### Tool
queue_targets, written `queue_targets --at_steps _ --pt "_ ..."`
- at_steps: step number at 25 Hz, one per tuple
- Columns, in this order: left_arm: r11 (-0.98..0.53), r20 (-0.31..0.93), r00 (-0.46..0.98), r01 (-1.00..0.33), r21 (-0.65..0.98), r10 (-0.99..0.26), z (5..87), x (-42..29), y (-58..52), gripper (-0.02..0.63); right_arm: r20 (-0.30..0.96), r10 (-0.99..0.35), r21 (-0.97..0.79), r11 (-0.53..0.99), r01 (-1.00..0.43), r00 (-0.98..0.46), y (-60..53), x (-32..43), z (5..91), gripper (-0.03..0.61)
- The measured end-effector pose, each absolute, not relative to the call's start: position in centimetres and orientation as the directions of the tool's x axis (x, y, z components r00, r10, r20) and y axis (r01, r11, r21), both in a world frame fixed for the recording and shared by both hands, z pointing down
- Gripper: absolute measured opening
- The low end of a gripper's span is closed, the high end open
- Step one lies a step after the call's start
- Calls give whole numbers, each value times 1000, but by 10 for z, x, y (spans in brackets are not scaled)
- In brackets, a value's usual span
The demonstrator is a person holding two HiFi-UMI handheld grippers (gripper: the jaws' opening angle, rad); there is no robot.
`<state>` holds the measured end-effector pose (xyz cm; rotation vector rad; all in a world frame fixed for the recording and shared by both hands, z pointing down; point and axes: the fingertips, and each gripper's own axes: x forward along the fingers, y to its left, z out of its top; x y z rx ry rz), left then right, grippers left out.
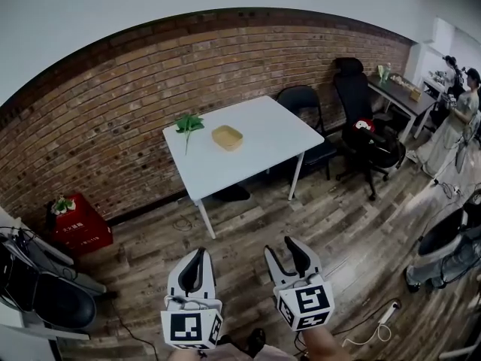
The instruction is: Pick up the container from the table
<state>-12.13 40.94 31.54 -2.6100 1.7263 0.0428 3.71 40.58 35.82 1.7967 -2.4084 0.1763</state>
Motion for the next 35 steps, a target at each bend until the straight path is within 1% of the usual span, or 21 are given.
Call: queue_targets --at_steps 11,15,22,28,35 --pt "-364 20 364 -931 22 -931 341 -121 365 8 208 -938 -13 280 -960 -277 355 52 376 189" --pt "-364 38 365 -931 35 -930 353 -123 323 8 231 -934 -21 275 -961 -272 316 52 392 186" --pt "-390 47 392 -920 36 -919 361 -126 230 8 229 -938 -23 263 -965 -261 227 44 396 181" --pt "-420 21 421 -907 32 -907 346 -126 167 8 207 -952 -8 229 -973 -226 169 46 379 167" --pt "-454 5 454 -890 35 -891 342 -130 119 8 182 -964 13 199 -980 -193 125 41 366 156"
